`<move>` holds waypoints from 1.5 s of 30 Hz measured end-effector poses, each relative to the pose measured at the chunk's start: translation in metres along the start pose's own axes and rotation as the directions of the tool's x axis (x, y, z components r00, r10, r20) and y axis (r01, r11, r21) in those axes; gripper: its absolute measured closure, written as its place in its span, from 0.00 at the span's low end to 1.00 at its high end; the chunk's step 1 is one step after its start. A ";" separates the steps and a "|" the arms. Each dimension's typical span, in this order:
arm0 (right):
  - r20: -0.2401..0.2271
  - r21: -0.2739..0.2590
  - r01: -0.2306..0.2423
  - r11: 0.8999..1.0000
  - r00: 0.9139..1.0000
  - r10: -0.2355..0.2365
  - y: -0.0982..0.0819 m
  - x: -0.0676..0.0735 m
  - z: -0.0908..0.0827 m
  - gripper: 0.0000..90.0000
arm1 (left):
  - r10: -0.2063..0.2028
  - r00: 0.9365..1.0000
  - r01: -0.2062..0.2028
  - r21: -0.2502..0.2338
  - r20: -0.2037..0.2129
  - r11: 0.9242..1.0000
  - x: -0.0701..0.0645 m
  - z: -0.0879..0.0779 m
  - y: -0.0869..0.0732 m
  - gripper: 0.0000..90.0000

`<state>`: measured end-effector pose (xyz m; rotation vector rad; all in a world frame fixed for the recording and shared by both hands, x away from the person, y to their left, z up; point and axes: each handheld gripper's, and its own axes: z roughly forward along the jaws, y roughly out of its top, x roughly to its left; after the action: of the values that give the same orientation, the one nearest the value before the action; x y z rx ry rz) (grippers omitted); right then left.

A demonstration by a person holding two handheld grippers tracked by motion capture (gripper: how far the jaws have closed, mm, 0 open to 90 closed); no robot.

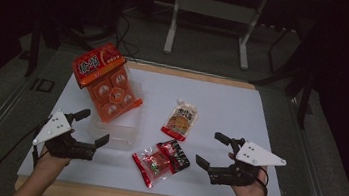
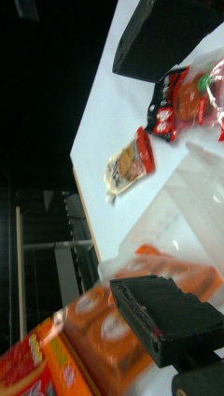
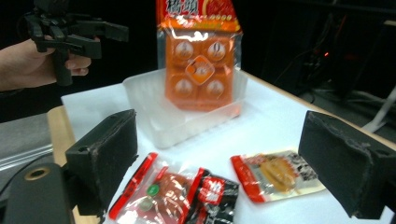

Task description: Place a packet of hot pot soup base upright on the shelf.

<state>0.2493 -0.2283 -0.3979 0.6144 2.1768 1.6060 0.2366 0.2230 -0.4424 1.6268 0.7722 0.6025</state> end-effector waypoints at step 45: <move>-0.111 0.269 -0.109 0.957 0.983 0.143 -0.077 -0.032 0.090 0.23 | 0.056 0.969 -0.067 0.036 0.239 0.997 -0.064 0.034 -0.026 0.01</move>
<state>0.3142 -0.1941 -0.4964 0.7585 2.5182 1.4655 0.2163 0.1550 -0.4732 1.7313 0.5627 0.4259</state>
